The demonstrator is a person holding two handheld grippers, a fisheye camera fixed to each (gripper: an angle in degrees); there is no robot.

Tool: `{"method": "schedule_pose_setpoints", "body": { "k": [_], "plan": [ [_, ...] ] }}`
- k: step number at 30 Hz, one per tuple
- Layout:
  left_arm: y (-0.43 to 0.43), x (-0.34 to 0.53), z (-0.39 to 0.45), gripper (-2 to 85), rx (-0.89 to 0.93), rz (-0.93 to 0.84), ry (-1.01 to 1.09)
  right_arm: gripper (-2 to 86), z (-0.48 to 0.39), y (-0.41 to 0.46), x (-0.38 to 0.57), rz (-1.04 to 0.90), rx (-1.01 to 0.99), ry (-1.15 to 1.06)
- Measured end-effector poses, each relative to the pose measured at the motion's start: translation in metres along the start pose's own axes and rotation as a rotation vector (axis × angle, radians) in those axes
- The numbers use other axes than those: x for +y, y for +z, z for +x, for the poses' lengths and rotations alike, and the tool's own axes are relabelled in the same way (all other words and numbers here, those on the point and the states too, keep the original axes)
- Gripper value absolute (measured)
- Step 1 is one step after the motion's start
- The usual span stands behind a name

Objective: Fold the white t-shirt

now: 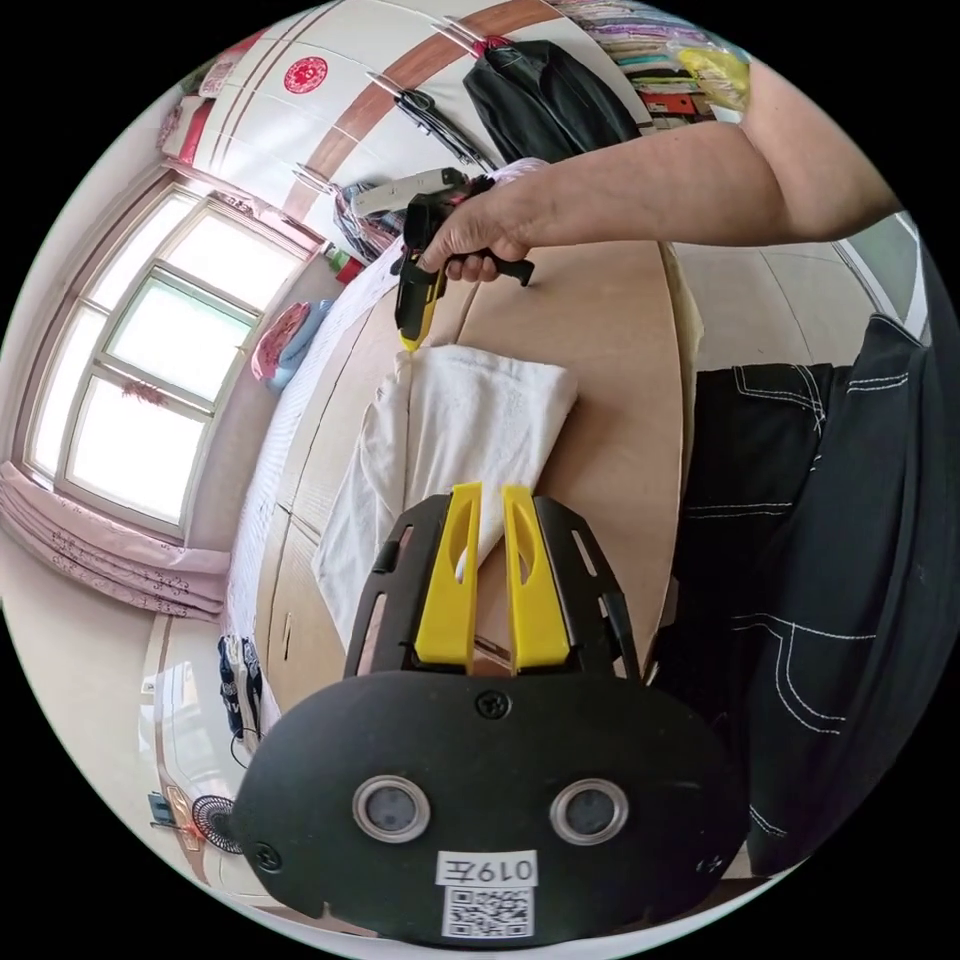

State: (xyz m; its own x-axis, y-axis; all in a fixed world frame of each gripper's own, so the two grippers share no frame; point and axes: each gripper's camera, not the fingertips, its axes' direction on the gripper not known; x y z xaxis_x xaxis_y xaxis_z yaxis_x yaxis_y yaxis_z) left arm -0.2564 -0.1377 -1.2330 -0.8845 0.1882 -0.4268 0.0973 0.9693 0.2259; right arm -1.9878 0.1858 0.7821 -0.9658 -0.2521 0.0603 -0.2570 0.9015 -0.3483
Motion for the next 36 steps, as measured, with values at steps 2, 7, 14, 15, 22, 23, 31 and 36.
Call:
{"method": "schedule_pose_setpoints", "body": {
  "k": [2, 7, 14, 15, 22, 23, 31, 36],
  "plan": [
    [0.003, -0.003, 0.001, 1.0, -0.004, -0.002, 0.015, -0.3, -0.005, -0.006, -0.008, 0.020, -0.037, 0.023],
    [0.008, -0.010, -0.006, 1.2, 0.089, 0.015, 0.015, 0.9, -0.019, 0.002, -0.021, -0.047, -0.065, 0.040],
    [0.020, -0.011, -0.014, 1.4, 0.087, 0.005, 0.015, 5.8, -0.059, -0.018, -0.016, -0.011, -0.049, -0.004],
    [0.020, -0.010, -0.015, 1.4, 0.083, 0.006, 0.021, 5.9, -0.068, -0.022, -0.014, 0.002, -0.036, -0.032],
    [0.015, 0.001, -0.035, 1.6, 0.095, 0.028, 0.003, 6.5, -0.167, 0.000, -0.015, -0.033, 0.203, -0.445],
    [0.013, 0.003, -0.042, 1.7, 0.108, 0.046, -0.017, 6.3, -0.172, 0.011, -0.016, -0.065, 0.229, -0.507],
    [0.028, 0.007, -0.070, 1.4, 0.139, 0.067, -0.113, 6.0, -0.142, 0.038, -0.046, -0.137, -0.020, -0.473],
    [0.048, 0.001, -0.078, 1.3, 0.169, 0.047, -0.112, 7.1, -0.152, 0.087, -0.050, -0.294, -0.034, -0.501]
  ]
}}
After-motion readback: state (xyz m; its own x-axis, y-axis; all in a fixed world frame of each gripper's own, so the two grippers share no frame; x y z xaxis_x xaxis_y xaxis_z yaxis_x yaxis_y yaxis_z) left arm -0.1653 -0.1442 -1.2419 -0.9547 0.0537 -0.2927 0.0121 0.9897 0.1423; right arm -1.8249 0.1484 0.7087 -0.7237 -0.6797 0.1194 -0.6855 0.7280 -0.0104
